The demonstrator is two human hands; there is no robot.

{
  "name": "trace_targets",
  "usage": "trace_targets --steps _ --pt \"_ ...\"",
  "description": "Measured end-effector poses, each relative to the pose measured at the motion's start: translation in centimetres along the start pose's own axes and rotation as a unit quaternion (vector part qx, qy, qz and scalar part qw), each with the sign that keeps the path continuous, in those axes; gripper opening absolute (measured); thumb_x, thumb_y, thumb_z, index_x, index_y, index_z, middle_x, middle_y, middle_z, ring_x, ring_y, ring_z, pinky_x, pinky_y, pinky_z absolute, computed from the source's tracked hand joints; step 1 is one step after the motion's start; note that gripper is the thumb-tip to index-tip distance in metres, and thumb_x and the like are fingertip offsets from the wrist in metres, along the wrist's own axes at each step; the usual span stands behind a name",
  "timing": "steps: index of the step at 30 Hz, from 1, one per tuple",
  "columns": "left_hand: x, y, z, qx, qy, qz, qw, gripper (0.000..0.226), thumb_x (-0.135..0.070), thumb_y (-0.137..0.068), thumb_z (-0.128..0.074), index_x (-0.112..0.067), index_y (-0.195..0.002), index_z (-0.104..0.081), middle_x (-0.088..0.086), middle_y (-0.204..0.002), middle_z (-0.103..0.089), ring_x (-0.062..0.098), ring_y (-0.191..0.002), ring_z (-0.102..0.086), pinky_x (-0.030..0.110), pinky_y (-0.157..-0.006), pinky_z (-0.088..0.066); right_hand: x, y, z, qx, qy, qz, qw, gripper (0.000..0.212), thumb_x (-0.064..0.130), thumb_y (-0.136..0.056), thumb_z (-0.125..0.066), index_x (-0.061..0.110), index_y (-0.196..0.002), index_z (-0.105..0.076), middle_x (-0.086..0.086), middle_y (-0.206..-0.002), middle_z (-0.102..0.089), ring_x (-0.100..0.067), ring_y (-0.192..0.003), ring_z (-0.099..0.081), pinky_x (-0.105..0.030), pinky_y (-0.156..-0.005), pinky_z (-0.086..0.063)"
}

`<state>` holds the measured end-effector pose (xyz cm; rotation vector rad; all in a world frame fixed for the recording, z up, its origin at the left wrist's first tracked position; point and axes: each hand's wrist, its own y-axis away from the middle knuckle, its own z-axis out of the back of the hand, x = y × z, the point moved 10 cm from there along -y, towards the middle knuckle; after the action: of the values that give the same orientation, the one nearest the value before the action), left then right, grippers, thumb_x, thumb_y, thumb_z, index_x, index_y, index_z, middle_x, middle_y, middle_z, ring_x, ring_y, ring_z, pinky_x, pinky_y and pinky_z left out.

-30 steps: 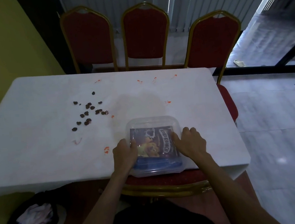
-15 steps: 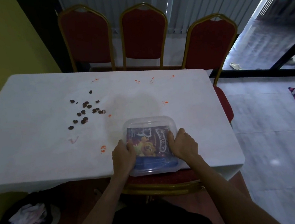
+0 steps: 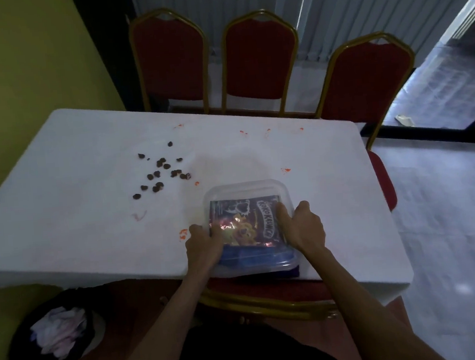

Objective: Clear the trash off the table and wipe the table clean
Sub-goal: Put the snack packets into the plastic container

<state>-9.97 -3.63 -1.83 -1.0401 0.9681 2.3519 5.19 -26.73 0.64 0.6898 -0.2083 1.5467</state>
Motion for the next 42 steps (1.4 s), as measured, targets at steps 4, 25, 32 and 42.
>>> trace_targets --steps 4,25,32,42 --pt "-0.4 -1.6 3.5 -0.029 0.023 0.008 0.999 0.040 -0.044 -0.098 -0.049 -0.011 -0.119 -0.044 0.000 -0.100 -0.054 0.010 -0.082 -0.053 0.027 -0.063 -0.042 3.3 -1.4 -1.5 0.008 -0.050 0.017 0.999 0.063 0.074 -0.089 -0.041 0.014 -0.103 -0.045 0.001 -0.085 -0.056 -0.014 -0.073 -0.057 -0.030 -0.059 -0.044" --pt "-8.3 2.0 -12.0 0.201 -0.070 -0.080 0.974 0.042 -0.034 -0.093 -0.055 -0.003 -0.121 -0.044 0.006 -0.102 -0.060 0.010 -0.080 -0.056 0.023 -0.055 -0.040 -10.4 -2.1 11.6 -0.120 0.000 -0.127 0.985 0.074 0.076 -0.082 -0.041 0.008 -0.102 -0.058 -0.012 -0.098 -0.067 -0.031 -0.089 -0.066 -0.041 -0.075 -0.055" --pt "-10.6 6.1 -22.7 0.269 -0.092 -0.083 0.955 0.052 -0.032 -0.095 -0.055 -0.003 -0.132 -0.034 0.010 -0.118 -0.058 0.019 -0.092 -0.060 0.026 -0.061 -0.046 -19.0 -3.4 17.0 -0.132 0.017 -0.185 0.974 0.051 0.058 -0.090 -0.047 0.010 -0.100 -0.058 -0.013 -0.101 -0.067 -0.032 -0.090 -0.064 -0.040 -0.080 -0.053" --pt "-11.4 8.4 -28.4 0.253 -0.122 -0.079 0.957 0.053 -0.027 -0.101 -0.047 0.001 -0.141 -0.026 0.005 -0.122 -0.054 0.015 -0.091 -0.051 0.028 -0.075 -0.043 -25.4 -5.7 16.8 -0.116 0.002 -0.237 0.965 0.055 0.056 -0.084 -0.042 0.011 -0.109 -0.061 -0.012 -0.103 -0.066 -0.033 -0.093 -0.063 -0.047 -0.086 -0.055"
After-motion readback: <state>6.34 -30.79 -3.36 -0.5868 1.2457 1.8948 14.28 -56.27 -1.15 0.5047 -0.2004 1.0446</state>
